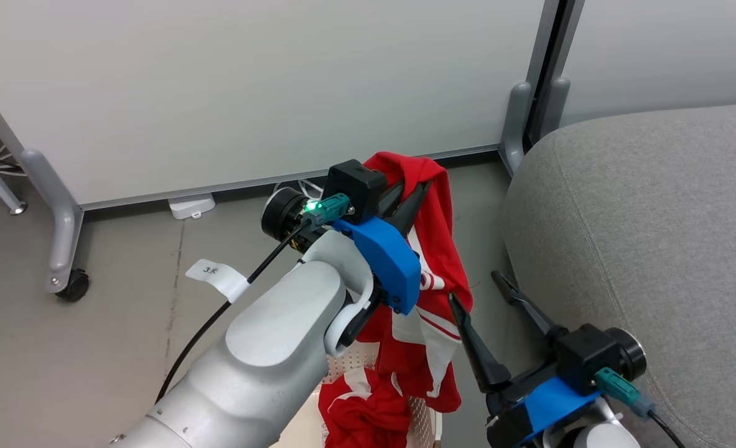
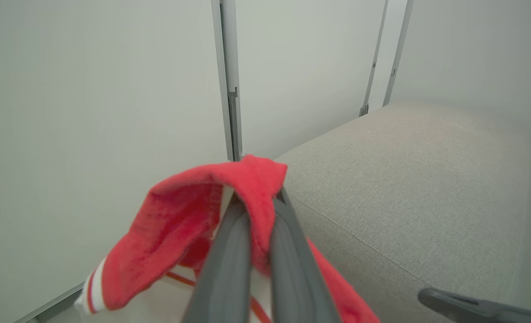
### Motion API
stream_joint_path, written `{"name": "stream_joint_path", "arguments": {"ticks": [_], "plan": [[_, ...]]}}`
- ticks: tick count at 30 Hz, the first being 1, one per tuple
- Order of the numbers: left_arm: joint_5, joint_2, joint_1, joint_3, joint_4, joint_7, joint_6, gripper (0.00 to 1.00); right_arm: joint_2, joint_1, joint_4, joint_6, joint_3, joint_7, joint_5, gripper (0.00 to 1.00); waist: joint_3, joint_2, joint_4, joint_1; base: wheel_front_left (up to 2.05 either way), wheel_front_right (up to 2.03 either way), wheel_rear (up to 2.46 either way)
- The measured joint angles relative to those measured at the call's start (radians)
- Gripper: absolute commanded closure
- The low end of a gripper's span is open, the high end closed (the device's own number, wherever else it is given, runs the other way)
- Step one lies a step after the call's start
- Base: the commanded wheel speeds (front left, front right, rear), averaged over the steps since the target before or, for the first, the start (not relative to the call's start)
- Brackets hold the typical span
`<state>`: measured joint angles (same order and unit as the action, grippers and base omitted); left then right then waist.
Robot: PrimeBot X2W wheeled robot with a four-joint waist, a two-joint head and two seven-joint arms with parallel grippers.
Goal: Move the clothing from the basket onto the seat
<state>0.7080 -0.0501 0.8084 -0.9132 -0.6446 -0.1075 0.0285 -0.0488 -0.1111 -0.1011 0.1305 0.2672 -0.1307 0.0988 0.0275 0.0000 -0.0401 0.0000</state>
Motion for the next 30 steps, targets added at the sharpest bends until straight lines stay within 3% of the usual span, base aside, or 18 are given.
{"name": "stream_joint_path", "arguments": {"ticks": [6, 16, 23, 25, 26, 27, 30], "plan": [[0.024, 0.0, 0.019, -0.024, -0.008, -0.009, 0.003, 1.0, 0.0, -0.027, -0.017, 0.0, 0.036, 0.067, -0.001, 0.0, 0.008, 0.0, 0.004, 0.0001, 0.0, 0.0, 0.0], [0.067, 0.0, 0.037, -0.077, -0.004, -0.019, 0.003, 1.0, 0.0, -0.17, -0.201, 0.0, 0.082, 0.165, 0.01, 0.0, 0.015, 0.0, 0.019, 0.0001, 0.0, 0.0, 0.0], [0.096, 0.0, 0.044, -0.11, -0.004, -0.031, -0.002, 1.0, 0.0, -0.251, -0.315, 0.0, 0.118, 0.143, 0.02, 0.0, 0.007, 0.0, 0.029, 0.0001, 0.0, 0.0, 0.0], [0.104, 0.0, 0.044, -0.119, -0.005, -0.035, -0.003, 1.0, 0.0, -0.263, -0.339, 0.0, 0.124, 0.134, 0.026, 0.53, 0.004, 0.0, 0.031, 0.0001, 0.0, 0.0, 0.0], [0.109, 0.0, 0.045, -0.123, -0.006, -0.035, -0.003, 1.0, 0.0, -0.269, -0.349, 0.0, 0.126, 0.129, 0.028, 0.71, 0.002, 0.0, 0.032, 0.0001, 0.0, 0.0, 0.0], [0.112, 0.0, 0.045, -0.127, -0.007, -0.036, -0.004, 1.0, 0.0, -0.274, -0.36, 0.0, 0.128, 0.123, 0.03, 0.98, 0.001, 0.0, 0.034, 0.0001, 0.0, 0.0, 0.0], [0.122, 0.0, 0.048, -0.138, -0.009, -0.04, -0.008, 1.0, 0.0, -0.284, -0.379, 0.0, 0.131, 0.107, 0.038, 1.0, -0.004, 0.0, 0.036, 0.0001, 0.0, 0.0, 0.0]]}}
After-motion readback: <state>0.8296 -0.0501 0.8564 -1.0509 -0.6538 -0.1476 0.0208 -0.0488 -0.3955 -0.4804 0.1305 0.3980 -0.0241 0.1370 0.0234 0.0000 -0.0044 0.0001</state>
